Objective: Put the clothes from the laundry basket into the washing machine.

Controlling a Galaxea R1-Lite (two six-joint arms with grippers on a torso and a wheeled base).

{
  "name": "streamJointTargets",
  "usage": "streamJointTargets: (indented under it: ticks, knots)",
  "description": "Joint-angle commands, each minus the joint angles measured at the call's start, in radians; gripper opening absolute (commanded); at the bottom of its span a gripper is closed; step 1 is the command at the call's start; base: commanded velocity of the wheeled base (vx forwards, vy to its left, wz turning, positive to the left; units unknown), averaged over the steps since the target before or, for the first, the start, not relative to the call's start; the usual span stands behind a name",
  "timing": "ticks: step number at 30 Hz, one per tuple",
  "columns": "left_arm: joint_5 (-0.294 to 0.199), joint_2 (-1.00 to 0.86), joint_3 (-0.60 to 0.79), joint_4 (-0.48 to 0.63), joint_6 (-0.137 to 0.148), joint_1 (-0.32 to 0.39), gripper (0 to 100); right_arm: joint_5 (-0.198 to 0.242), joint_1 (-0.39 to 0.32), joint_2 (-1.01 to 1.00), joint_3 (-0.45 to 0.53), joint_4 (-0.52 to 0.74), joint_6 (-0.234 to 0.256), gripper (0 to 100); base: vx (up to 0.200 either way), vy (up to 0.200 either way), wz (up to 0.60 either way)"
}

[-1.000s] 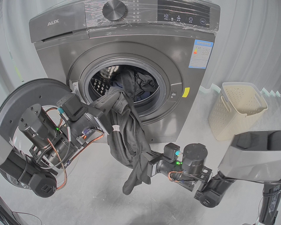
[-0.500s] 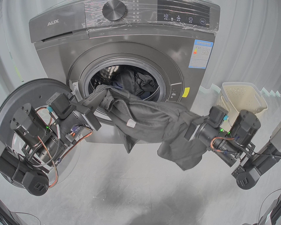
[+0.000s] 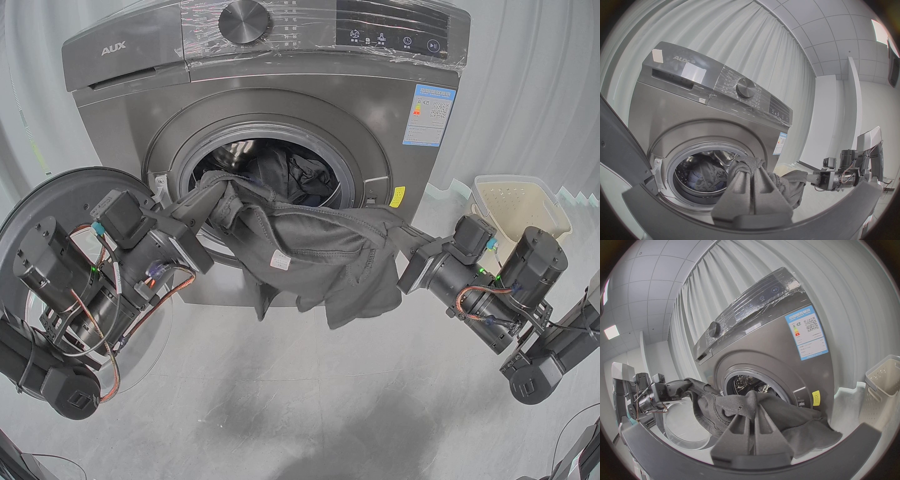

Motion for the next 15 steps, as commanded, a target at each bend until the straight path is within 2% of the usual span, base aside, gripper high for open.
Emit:
streamJointTargets:
  ticks: [1,7,15]
  knots:
    - [0.001,-0.001,-0.005,0.0,0.001,-0.02,0,-0.005,-0.006,0.038,0.001,-0.001,0.008,100,0.0,0.0,0.0]
    - [0.002,-0.001,-0.019,0.0,0.001,-0.041,0,-0.01,-0.047,0.096,-0.015,-0.013,0.019,100,0.0,0.0,0.0]
    - [0.004,0.012,-0.042,0.001,0.002,-0.071,0,-0.011,-0.038,0.164,0.001,-0.015,0.023,100,0.0,0.0,0.0]
